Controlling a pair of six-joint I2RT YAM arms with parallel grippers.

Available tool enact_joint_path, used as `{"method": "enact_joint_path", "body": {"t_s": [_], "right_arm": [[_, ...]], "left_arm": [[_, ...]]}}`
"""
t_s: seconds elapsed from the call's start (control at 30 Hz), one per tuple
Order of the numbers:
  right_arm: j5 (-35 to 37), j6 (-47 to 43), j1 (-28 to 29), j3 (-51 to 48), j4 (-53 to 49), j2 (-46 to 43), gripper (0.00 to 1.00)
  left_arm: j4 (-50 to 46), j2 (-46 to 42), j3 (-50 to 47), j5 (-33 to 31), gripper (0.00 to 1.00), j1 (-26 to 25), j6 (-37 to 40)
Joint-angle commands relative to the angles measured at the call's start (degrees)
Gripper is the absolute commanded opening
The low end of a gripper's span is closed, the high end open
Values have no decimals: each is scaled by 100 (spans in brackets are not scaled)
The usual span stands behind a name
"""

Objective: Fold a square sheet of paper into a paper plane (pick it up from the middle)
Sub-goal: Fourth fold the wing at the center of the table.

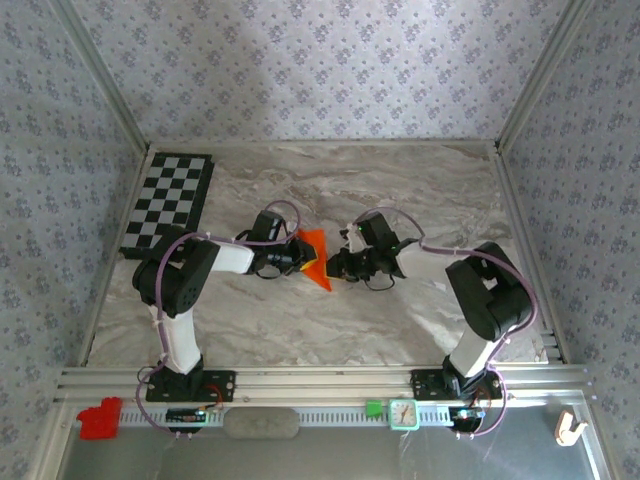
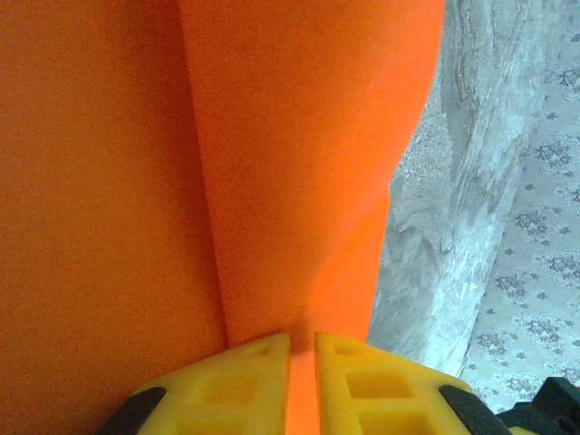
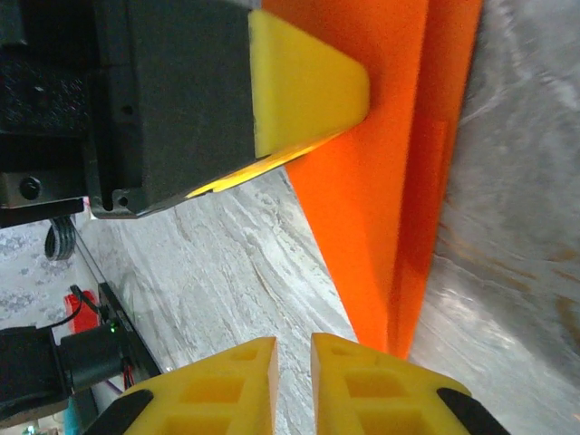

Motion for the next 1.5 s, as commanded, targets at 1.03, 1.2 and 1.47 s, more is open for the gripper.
{"method": "enact_joint_path", "body": {"t_s": [1.03,1.2,1.47], "right_arm": [[-118,58,126,163,-64,804,17],[-76,58,126,176,-160,858,17],[248,-109,134,276,-723,886,16]], "left_arm": [[-692,276,16,-134,18,-10,130],[-703,280,16,-136,18,-17,121],[-800,216,116,-121,18,-17,171]]}}
